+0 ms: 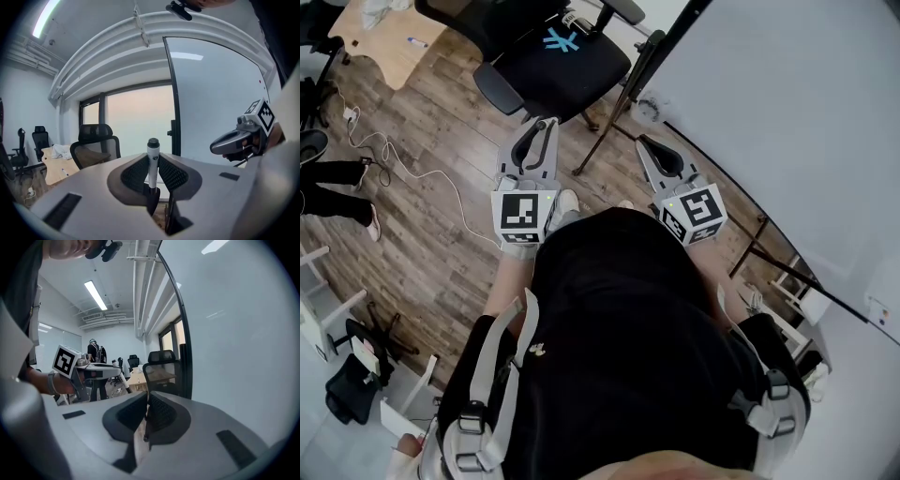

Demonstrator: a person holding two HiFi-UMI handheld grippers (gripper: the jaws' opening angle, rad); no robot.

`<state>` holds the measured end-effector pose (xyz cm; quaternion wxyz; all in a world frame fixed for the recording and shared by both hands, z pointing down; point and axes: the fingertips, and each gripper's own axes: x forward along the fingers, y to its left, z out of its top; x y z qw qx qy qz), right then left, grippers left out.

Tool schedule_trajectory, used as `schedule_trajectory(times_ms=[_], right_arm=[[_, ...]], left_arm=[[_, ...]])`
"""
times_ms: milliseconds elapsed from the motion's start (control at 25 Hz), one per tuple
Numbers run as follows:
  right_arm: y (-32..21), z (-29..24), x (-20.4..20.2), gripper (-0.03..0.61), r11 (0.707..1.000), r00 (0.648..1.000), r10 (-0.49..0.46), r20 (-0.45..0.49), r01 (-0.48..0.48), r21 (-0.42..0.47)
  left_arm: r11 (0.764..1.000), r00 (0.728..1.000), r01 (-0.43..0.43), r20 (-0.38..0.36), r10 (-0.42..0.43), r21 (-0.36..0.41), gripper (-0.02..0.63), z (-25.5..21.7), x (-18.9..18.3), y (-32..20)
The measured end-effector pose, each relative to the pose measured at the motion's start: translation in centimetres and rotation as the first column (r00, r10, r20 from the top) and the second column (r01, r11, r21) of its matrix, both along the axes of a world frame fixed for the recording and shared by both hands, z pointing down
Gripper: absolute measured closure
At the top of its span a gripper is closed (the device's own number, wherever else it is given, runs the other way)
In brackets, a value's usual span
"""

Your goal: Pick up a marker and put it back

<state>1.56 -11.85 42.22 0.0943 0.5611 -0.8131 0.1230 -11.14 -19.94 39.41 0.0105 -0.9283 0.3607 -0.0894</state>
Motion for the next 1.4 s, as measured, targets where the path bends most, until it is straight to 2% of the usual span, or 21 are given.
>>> schedule_trajectory(times_ms=[280,600,960,1400], right_arm=[[1.8,-0.5,2.3,0.552,0.995,0.995,0.102,-0.008,-0.102,-0.002],[4.0,-0.3,5.7,0.552,0.973,0.972,0.233,-0.012,-0.233,-0.003],[6.7,-0.5,8.7,0.552,0.931,0.931,0.364,-0.016,-0.364,-0.004],[9.6,-0.6,10.6,0.552,0.867,0.866,0.499,-0.022,-0.499,-0.003]], left_arm=[[0.994,0.994,-0.111,-0.004,0.111,0.008,0.537,-0.7,3.4,0.3],[0.972,0.972,-0.234,0.001,0.234,-0.001,0.537,-0.2,8.0,0.9],[0.934,0.934,-0.357,-0.011,0.357,0.023,0.537,-1.0,12.5,2.0],[0.877,0.877,-0.480,0.000,0.480,0.004,0.537,-0.5,16.0,3.4]])
